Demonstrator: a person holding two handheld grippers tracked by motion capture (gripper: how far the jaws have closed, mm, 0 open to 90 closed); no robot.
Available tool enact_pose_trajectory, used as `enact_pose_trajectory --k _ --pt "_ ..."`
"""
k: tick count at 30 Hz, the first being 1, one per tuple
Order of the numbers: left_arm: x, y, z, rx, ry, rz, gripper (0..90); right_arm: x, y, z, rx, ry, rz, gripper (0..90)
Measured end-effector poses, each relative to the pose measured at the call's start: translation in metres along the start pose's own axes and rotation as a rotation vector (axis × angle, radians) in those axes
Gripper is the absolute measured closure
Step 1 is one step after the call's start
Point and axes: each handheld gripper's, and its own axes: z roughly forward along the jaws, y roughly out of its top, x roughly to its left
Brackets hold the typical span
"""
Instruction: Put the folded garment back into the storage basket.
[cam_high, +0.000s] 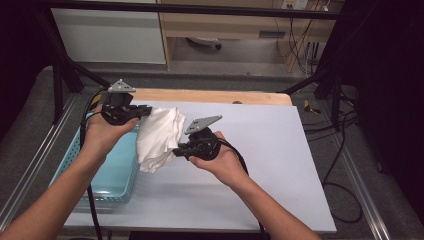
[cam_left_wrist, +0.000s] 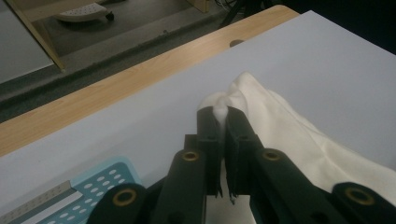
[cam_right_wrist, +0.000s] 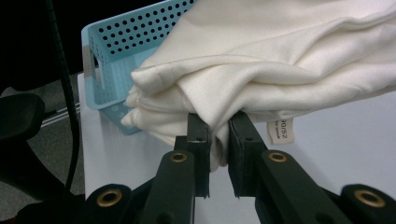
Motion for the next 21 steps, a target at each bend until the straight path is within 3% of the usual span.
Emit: enact_pose_trajectory --k 13,21 --pt "0.014 -0.001 -0.011 0.004 0.026 0.002 85.9 0.004 0.013 0.013 -0.003 0.01 -0.011 80.7" --pt "0.027 -0.006 -0.016 -0.002 0.042 -0.021 85.9 0.006 0.023 0.027 0.005 0.005 -0.022 80.6"
